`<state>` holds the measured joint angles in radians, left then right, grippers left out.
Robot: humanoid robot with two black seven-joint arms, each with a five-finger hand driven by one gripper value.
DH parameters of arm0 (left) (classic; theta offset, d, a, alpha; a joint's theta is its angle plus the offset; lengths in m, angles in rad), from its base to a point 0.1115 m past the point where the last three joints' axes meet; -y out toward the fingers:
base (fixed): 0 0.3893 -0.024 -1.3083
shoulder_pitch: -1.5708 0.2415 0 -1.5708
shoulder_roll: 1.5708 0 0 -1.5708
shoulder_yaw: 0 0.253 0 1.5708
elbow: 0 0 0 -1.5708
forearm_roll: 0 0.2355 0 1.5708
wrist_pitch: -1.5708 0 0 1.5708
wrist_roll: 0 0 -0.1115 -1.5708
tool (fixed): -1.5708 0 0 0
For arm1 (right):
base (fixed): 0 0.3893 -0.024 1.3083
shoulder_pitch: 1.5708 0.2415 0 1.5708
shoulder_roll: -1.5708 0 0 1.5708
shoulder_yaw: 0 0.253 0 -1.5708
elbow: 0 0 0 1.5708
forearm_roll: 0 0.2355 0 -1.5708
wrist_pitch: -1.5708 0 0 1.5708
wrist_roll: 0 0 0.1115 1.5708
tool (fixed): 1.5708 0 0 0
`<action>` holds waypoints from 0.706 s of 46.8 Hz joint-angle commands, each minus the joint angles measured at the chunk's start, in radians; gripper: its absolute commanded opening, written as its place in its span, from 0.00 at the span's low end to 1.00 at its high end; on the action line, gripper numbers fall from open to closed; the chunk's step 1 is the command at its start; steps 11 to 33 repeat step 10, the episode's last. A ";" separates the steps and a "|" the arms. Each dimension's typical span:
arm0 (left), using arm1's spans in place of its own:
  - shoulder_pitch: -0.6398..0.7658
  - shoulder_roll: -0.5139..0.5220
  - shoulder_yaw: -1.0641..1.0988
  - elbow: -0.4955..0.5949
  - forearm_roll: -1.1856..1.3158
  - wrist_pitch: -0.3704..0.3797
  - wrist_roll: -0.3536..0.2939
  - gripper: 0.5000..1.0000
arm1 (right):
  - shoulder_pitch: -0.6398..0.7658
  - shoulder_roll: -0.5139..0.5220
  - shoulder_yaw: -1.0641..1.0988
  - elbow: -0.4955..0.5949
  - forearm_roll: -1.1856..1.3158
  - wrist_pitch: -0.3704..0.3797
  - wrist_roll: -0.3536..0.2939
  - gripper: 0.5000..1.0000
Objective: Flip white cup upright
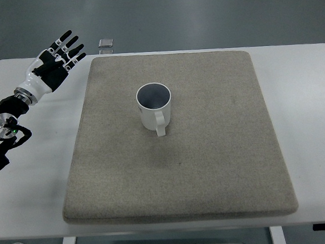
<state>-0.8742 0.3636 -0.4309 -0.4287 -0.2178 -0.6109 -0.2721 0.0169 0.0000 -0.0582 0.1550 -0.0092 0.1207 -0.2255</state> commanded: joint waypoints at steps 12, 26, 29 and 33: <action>-0.005 -0.008 -0.003 0.001 -0.002 0.000 0.011 0.99 | 0.000 0.000 0.001 0.000 0.005 -0.007 0.000 0.86; -0.005 -0.008 -0.003 0.001 -0.002 0.000 0.011 0.99 | 0.000 0.000 0.001 0.000 0.005 -0.007 0.000 0.86; -0.005 -0.008 -0.003 0.001 -0.002 0.000 0.011 0.99 | 0.000 0.000 0.001 0.000 0.005 -0.007 0.000 0.86; -0.005 -0.008 -0.003 0.001 -0.002 0.000 0.011 0.99 | 0.000 0.000 0.001 0.000 0.005 -0.007 0.000 0.86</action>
